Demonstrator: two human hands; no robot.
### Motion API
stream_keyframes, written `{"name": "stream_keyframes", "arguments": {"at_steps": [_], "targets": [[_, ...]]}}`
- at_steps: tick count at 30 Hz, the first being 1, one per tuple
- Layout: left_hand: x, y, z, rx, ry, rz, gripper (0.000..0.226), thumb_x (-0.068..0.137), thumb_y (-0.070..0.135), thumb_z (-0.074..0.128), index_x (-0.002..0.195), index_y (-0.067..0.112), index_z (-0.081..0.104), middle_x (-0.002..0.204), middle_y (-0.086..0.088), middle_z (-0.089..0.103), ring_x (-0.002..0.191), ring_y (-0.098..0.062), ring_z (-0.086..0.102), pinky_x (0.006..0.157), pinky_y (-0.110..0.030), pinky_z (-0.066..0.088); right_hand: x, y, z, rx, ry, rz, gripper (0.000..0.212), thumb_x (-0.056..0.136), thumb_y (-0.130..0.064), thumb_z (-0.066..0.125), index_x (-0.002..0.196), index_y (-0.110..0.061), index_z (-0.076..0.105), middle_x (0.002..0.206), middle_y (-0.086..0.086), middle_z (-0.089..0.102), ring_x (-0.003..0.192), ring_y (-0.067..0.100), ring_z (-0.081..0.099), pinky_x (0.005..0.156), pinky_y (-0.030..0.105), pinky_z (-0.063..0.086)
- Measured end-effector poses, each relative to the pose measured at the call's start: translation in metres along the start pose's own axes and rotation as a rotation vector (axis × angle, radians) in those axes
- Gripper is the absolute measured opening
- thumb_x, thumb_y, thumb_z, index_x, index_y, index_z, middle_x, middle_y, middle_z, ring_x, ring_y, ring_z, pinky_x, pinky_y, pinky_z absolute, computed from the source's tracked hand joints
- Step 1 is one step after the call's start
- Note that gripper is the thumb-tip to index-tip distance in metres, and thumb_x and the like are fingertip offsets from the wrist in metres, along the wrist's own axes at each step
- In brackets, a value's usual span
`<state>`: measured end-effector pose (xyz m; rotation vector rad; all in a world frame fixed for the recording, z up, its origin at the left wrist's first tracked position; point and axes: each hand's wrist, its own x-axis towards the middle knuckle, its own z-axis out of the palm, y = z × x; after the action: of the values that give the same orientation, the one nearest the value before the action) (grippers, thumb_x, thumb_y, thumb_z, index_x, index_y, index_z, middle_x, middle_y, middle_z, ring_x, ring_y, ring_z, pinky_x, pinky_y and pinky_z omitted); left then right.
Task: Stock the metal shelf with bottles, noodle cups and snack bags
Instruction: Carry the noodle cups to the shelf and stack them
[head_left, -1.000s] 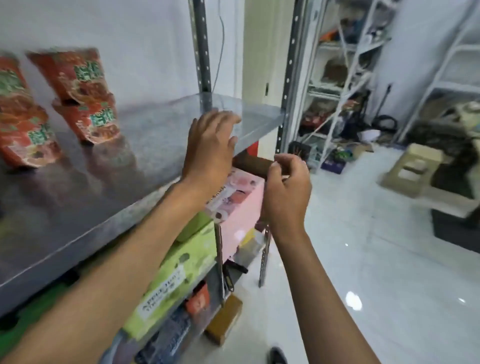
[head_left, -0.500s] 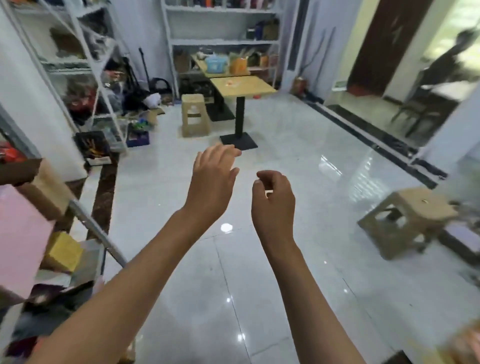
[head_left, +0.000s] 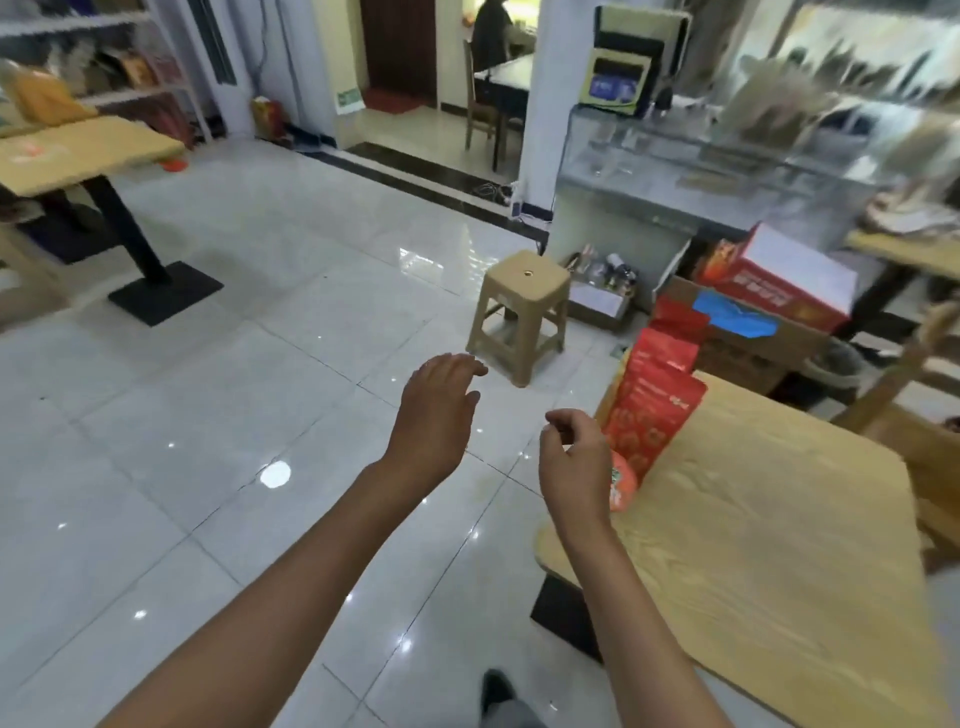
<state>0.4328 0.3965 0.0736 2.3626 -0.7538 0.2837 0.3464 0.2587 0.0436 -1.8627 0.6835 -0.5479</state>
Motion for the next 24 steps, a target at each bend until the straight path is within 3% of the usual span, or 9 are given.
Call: {"name": "stream_keyframes", "arguments": {"at_steps": [6, 9, 11, 13, 16, 18, 21, 24], "targets": [[0.023, 0.055, 0.109, -0.112, -0.263, -0.002, 0.029, 0.096, 0.007, 0.055, 0.123, 0.013, 0.06, 0.13, -0.001, 0.059, 0.125, -0.023, 0.047, 0.103, -0.032, 0.037, 0.061, 0.109, -0.06, -0.103, 0.118, 0.447, 0.017, 0.093, -0.016, 0.053, 0.108, -0.015, 0.061, 0.105, 0.003, 0.065, 0.087, 0.02, 0.058, 0.059, 0.024, 0.038], [0.021, 0.057, 0.143, -0.131, -0.384, -0.067, 0.029, 0.098, 0.008, 0.051, 0.125, 0.013, 0.059, 0.131, -0.002, 0.058, 0.125, -0.023, 0.048, 0.102, -0.031, 0.038, 0.076, 0.162, -0.062, -0.047, 0.094, 0.672, 0.03, 0.091, -0.023, 0.057, 0.119, -0.013, 0.053, 0.115, 0.011, 0.064, 0.093, 0.028, 0.059, 0.073, 0.03, 0.044], [0.025, 0.052, 0.158, -0.151, -0.415, -0.151, 0.028, 0.099, 0.009, 0.05, 0.126, 0.013, 0.058, 0.132, -0.004, 0.058, 0.124, -0.023, 0.049, 0.1, -0.029, 0.039, 0.083, 0.187, -0.057, -0.001, 0.053, 0.773, 0.05, 0.089, -0.028, 0.06, 0.133, -0.014, 0.042, 0.122, 0.016, 0.06, 0.103, 0.036, 0.06, 0.085, 0.042, 0.052], [0.031, 0.045, 0.167, -0.162, -0.429, -0.219, 0.028, 0.1, 0.01, 0.049, 0.126, 0.014, 0.058, 0.132, -0.005, 0.058, 0.124, -0.023, 0.05, 0.097, -0.025, 0.037, 0.088, 0.202, -0.05, 0.002, -0.018, 0.846, 0.06, 0.09, -0.031, 0.062, 0.139, -0.011, 0.033, 0.125, 0.019, 0.057, 0.108, 0.04, 0.059, 0.086, 0.049, 0.054], [0.039, 0.038, 0.173, -0.165, -0.451, -0.261, 0.028, 0.1, 0.011, 0.05, 0.127, 0.014, 0.057, 0.131, -0.005, 0.058, 0.121, -0.022, 0.052, 0.093, -0.023, 0.035, 0.093, 0.217, -0.039, 0.099, -0.056, 0.916, 0.043, 0.092, -0.026, 0.059, 0.127, -0.016, 0.037, 0.114, 0.014, 0.056, 0.101, 0.041, 0.061, 0.06, 0.047, 0.058], [0.044, 0.035, 0.175, -0.187, -0.457, -0.292, 0.028, 0.1, 0.013, 0.051, 0.127, 0.015, 0.057, 0.13, -0.004, 0.058, 0.119, -0.02, 0.052, 0.092, -0.024, 0.035, 0.093, 0.229, -0.034, 0.168, -0.039, 0.91, 0.031, 0.089, -0.021, 0.055, 0.119, -0.013, 0.047, 0.107, 0.014, 0.062, 0.089, 0.037, 0.066, 0.057, 0.049, 0.059], [0.048, 0.031, 0.177, -0.245, -0.473, -0.332, 0.028, 0.099, 0.015, 0.053, 0.127, 0.015, 0.056, 0.13, -0.005, 0.058, 0.118, -0.019, 0.051, 0.091, -0.023, 0.034, 0.088, 0.226, -0.037, 0.235, -0.025, 0.844, 0.025, 0.091, -0.008, 0.049, 0.112, -0.016, 0.06, 0.087, 0.016, 0.068, 0.054, 0.025, 0.061, 0.049, 0.035, 0.054], [0.049, 0.026, 0.177, -0.277, -0.485, -0.357, 0.028, 0.1, 0.015, 0.052, 0.128, 0.015, 0.056, 0.13, -0.006, 0.057, 0.121, -0.019, 0.05, 0.093, -0.023, 0.034, 0.091, 0.213, -0.048, 0.253, -0.026, 0.774, 0.023, 0.091, -0.003, 0.05, 0.103, -0.012, 0.067, 0.07, 0.011, 0.062, 0.048, 0.021, 0.052, 0.048, 0.031, 0.047]]}}
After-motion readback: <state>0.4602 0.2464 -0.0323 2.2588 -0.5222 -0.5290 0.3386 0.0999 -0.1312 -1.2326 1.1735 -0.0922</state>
